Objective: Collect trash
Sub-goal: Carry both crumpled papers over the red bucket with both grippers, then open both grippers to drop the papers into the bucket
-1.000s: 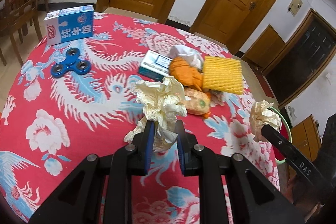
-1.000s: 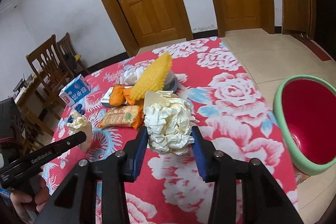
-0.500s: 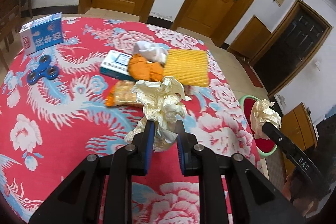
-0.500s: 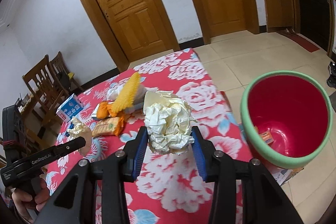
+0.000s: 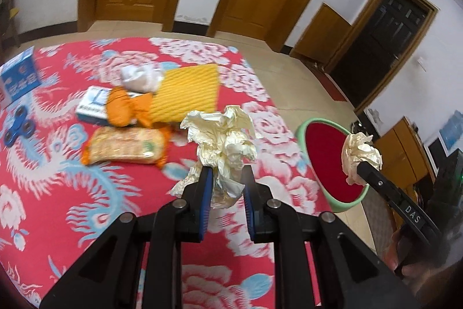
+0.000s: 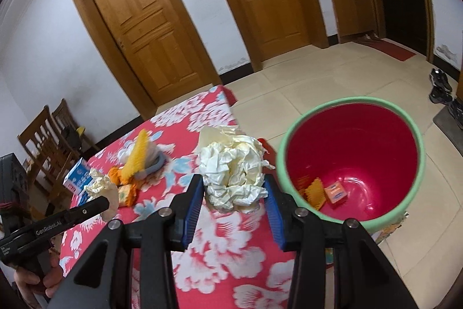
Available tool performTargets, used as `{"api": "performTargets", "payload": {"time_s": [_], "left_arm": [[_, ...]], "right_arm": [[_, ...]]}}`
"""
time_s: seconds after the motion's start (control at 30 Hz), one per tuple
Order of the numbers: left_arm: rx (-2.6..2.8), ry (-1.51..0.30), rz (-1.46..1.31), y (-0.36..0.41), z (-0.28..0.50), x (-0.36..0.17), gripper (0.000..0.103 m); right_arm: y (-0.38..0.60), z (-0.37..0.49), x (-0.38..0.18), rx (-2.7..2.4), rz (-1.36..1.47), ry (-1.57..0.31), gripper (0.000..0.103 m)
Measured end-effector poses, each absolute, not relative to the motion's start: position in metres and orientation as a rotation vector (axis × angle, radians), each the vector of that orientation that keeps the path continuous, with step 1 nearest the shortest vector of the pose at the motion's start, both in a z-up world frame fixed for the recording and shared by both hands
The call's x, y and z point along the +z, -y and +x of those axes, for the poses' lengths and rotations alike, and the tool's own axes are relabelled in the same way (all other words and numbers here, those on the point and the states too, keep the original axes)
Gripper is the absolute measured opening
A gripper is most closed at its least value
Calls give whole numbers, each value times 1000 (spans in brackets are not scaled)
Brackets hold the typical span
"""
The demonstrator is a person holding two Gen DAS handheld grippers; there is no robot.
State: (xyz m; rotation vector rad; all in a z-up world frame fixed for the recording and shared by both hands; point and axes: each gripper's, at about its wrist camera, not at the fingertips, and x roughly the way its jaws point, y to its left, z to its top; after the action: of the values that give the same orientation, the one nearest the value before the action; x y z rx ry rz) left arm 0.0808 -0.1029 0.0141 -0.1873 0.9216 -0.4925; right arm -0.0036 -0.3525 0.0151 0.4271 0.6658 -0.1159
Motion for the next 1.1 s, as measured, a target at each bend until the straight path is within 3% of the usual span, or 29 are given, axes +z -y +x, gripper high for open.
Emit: {"api": "performTargets", "payload": {"time_s": [1.1], "left_arm": [[-781, -939, 28, 268, 90, 0, 20]], "right_arm": [[472, -41, -27, -361, 593, -669, 46]]}}
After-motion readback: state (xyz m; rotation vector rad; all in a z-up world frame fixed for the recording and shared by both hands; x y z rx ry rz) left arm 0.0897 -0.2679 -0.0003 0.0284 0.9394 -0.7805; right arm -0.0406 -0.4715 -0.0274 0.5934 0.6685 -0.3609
